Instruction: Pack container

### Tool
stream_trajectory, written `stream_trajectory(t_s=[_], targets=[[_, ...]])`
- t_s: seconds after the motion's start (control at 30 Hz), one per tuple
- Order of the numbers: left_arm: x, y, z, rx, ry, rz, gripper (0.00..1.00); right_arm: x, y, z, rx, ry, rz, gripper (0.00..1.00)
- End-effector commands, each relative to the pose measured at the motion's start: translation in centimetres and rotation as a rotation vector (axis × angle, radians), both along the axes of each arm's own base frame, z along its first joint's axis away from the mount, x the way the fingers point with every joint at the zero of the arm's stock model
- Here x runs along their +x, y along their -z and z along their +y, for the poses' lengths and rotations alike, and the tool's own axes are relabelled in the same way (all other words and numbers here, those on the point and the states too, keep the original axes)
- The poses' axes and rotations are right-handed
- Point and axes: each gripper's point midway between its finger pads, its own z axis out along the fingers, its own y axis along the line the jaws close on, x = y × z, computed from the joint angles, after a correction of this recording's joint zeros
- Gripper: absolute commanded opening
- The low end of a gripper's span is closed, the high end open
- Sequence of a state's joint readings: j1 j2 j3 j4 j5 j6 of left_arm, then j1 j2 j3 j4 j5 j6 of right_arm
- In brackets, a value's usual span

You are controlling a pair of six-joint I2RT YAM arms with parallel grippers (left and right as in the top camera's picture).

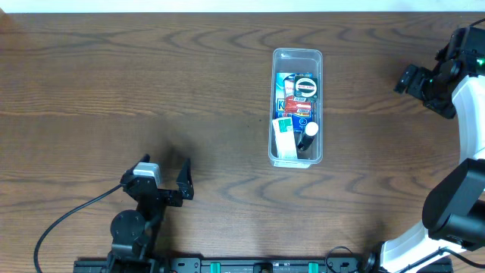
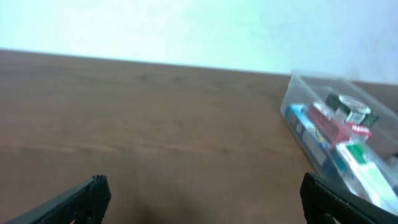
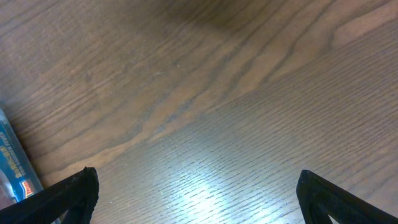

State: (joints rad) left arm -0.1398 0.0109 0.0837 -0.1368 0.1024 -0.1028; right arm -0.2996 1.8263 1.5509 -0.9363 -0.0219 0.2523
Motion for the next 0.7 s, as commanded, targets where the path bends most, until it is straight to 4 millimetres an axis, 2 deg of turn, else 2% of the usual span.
stream_trajectory(t_s=[0.0, 0.1, 0.2, 0.67], targets=[[0.2, -0.2, 0.1, 0.011, -0.002, -0.035, 0.98, 0.0, 0.1, -0.1, -0.004, 0.007, 0.004, 0.99], [0.5, -0.3, 0.1, 0.007, -0.005, -0.068, 0.98, 0.0, 0.1, -0.1, -0.004, 0.007, 0.004, 0.99], [0.7, 0.4, 0.3, 0.006, -0.011, -0.068, 0.98, 0.0, 0.1, -0.1, -0.004, 0.007, 0.004, 0.99], [0.9, -0.2, 1.6, 0.01, -0.06, -0.091, 0.98, 0.0, 0.1, -0.1, -0.004, 0.007, 0.004, 0.99]])
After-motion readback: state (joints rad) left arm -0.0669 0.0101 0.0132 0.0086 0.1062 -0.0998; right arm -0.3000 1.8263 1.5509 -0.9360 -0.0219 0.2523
